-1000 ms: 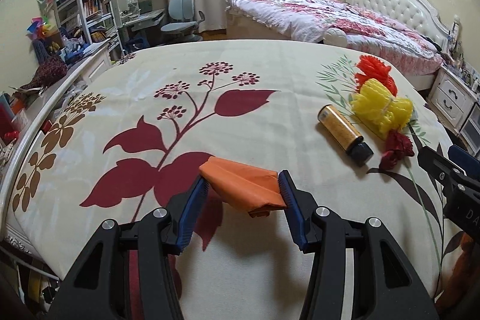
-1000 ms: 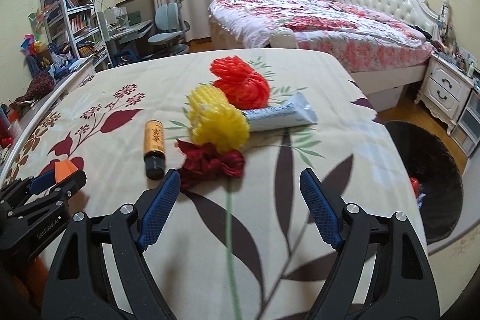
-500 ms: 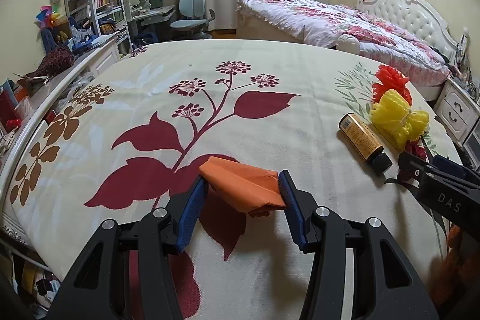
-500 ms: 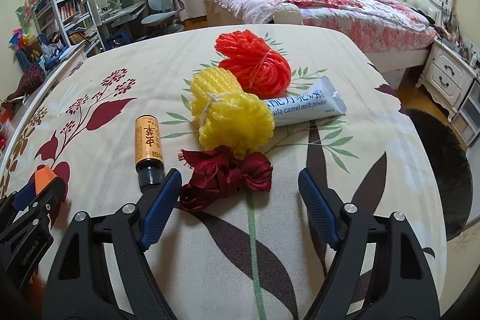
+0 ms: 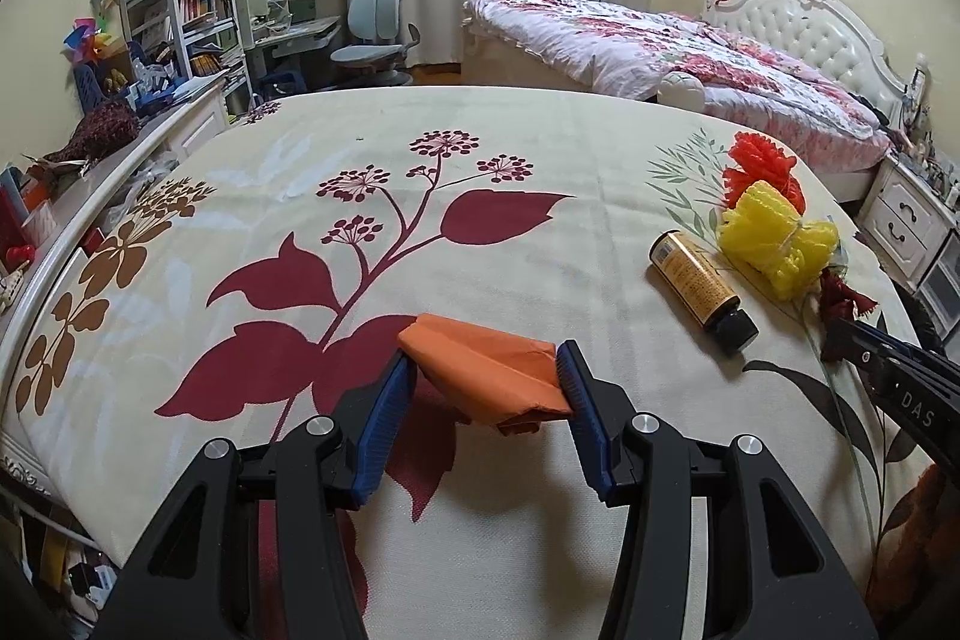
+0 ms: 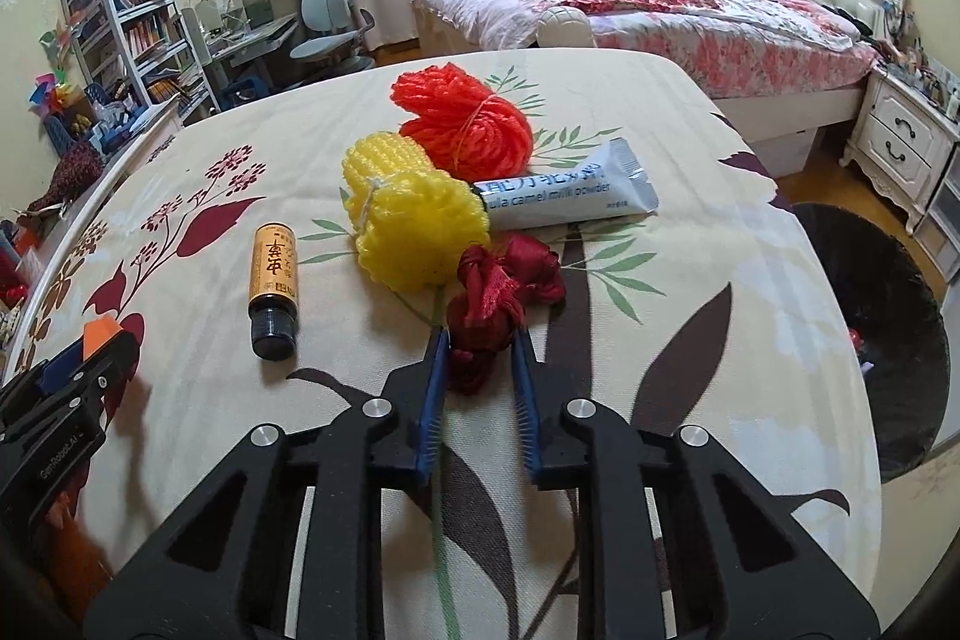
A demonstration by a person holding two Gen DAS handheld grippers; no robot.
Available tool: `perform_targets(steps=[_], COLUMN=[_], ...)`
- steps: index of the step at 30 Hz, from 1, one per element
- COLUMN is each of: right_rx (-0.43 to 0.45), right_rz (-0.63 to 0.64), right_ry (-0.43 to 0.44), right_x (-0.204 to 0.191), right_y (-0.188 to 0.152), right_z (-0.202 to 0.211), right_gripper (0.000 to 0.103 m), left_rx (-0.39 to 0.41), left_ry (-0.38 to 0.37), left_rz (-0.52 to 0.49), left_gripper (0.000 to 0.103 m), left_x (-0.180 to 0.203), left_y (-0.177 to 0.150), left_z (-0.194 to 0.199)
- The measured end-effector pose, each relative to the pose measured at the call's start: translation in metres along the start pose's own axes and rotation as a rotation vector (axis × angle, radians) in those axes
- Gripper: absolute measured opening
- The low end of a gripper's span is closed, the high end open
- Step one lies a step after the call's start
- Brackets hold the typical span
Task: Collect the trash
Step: 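Carry orange cloth and red ribbon over the black bin and open both grippers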
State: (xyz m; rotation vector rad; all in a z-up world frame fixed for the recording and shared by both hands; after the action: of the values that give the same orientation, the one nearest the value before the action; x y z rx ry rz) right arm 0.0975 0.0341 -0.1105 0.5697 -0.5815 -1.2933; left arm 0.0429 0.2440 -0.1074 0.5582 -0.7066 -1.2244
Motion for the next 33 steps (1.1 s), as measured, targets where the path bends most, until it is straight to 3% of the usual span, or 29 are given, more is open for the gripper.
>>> perform_targets(steps=[18, 33], right_rx=[0.093, 0.121], right_rz=[-0.053, -0.172], right_ry=[-0.047, -0.179], right_x=[0.050, 0.153], right_y=[0.011, 0.019], right_z=[0.031, 0.030], right_gripper=[0.016, 0.016], left_rx=[0.039, 0.052], left_ry=[-0.090, -0.276], left_rz=[-0.073, -0.218], left_gripper=[0.051, 0.051], left_x=[0.059, 0.189], left_y=[0.014, 0.036], left_z=[0.006, -0.012])
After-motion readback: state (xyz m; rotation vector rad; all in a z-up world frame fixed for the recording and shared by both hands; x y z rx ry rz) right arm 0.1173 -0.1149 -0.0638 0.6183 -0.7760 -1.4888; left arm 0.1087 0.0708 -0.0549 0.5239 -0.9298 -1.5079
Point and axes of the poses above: each gripper's, at about its wrist camera, not at the fingertips, and z roughly against the way its jaws point, x to its right, y to its top, the point moved 10 cm from there along -z, roughly the way its jaws point, and after that the axes turned 15 degrees about -y, right-handed, at the moved point
